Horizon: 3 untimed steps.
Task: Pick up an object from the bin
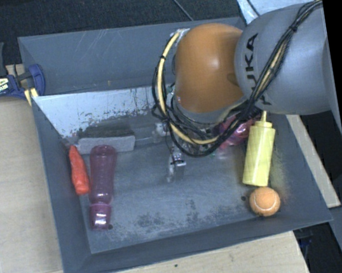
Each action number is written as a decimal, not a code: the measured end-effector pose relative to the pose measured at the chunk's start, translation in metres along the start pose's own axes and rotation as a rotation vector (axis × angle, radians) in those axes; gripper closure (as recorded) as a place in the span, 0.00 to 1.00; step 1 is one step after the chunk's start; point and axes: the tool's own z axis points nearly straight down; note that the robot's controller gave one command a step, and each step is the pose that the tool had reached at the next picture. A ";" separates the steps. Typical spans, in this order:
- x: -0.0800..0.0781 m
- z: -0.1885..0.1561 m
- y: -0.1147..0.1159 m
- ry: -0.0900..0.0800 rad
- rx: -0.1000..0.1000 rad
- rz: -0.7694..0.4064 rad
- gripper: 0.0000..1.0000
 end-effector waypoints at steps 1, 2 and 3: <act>-0.002 -0.005 -0.001 -0.008 -0.001 0.003 0.00; -0.040 0.073 0.052 -0.013 0.000 -0.254 0.00; -0.047 0.021 0.077 -0.020 -0.001 -0.218 0.00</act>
Offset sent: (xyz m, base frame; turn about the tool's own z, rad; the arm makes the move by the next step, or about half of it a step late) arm 0.0504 0.0714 -0.1040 -0.3434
